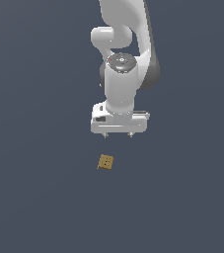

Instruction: Pick up the object and move it to a goal position.

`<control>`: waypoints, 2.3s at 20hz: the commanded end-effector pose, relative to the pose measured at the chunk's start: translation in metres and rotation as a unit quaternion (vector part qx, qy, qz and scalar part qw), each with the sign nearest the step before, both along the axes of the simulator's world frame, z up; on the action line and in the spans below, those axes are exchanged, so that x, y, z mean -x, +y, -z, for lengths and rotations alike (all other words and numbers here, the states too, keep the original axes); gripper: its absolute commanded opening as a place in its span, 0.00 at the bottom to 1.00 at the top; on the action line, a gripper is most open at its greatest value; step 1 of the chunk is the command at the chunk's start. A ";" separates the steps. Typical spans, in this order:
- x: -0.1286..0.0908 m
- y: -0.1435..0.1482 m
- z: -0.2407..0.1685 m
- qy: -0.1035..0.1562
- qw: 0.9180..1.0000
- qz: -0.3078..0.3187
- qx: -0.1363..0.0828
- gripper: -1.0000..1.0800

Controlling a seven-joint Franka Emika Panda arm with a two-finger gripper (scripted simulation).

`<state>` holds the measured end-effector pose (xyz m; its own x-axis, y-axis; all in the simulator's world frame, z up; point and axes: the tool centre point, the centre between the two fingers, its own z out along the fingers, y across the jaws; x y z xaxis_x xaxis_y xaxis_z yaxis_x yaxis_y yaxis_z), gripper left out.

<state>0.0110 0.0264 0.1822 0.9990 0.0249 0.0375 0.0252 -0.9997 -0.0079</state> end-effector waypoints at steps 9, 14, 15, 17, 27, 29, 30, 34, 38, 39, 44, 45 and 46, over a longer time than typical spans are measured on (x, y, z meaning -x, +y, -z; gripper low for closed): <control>-0.006 0.002 -0.012 -0.015 1.000 0.010 -0.005 0.96; -0.007 0.001 -0.010 -0.015 1.000 0.012 -0.005 0.96; -0.008 0.000 -0.009 -0.014 1.000 0.014 -0.005 0.96; -0.010 -0.002 -0.004 -0.013 1.000 0.018 -0.005 0.96; -0.030 -0.025 0.047 0.001 0.998 0.065 -0.003 0.96; -0.035 -0.031 0.063 0.005 0.997 0.079 -0.002 0.96; -0.036 -0.035 0.070 0.007 0.996 0.085 -0.002 0.96; -0.042 -0.045 0.095 0.013 0.994 0.105 0.000 0.96; -0.045 -0.052 0.112 0.017 0.993 0.119 0.001 0.96; -0.045 -0.054 0.115 0.018 0.993 0.121 0.001 0.96; -0.046 -0.056 0.121 0.019 0.992 0.126 0.002 0.96; -0.045 -0.056 0.120 0.019 0.992 0.125 0.002 0.96; -0.045 -0.056 0.121 0.019 0.992 0.125 0.002 0.96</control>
